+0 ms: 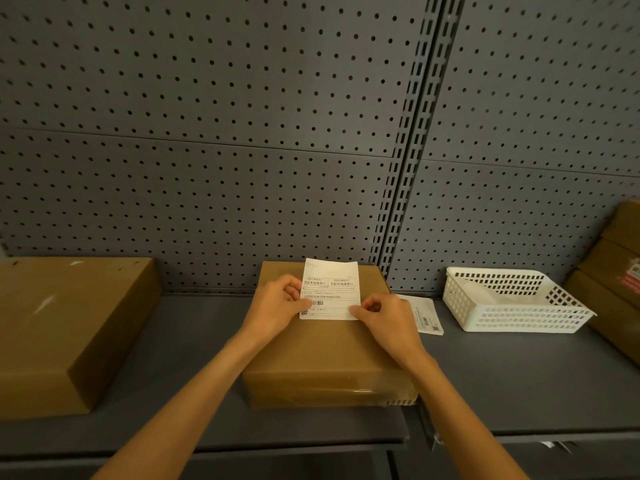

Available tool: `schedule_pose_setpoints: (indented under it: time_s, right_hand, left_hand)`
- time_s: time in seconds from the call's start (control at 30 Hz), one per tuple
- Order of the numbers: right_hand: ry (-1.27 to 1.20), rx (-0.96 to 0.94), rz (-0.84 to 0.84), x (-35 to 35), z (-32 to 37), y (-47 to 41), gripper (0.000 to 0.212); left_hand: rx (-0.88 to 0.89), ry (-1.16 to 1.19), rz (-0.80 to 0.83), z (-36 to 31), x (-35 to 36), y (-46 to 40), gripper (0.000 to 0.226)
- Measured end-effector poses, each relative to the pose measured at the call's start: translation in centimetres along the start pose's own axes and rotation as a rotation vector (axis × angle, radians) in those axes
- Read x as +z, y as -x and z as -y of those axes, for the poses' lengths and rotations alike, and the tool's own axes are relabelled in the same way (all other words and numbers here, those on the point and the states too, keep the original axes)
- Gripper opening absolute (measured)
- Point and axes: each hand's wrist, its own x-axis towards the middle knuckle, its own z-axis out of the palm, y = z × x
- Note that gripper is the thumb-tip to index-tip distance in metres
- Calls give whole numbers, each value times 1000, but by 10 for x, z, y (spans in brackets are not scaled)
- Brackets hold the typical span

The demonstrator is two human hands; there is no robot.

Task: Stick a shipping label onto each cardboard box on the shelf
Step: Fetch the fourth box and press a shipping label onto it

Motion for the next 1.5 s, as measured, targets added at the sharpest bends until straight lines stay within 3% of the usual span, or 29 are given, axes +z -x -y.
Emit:
schedule_pose_setpoints:
  time_s: [0.4,0.73,0.93,1.13,1.3,1.5]
  right_hand:
    - [16,-6,11,0,0,-1,17]
    - [-6,-4,15,1,-1,-1,17]
    - [-44,12,20,0,-1,-2,24]
    - [-67,19,25,0,0,-3,23]
    - [-71,35,30,0,0,-4,24]
    - [-61,69,38,0,1,-7,24]
  left_hand:
    - [28,-58,6,2,4,1,27]
    - [68,-258,-61,6,6,4,32]
    - [45,-413,-78,2,5,7,59]
    - [248,-535,-103,0,9,10,43]
    - [380,-637,17,-3,10,9,41]
    - [230,-673,275,3,10,2,50]
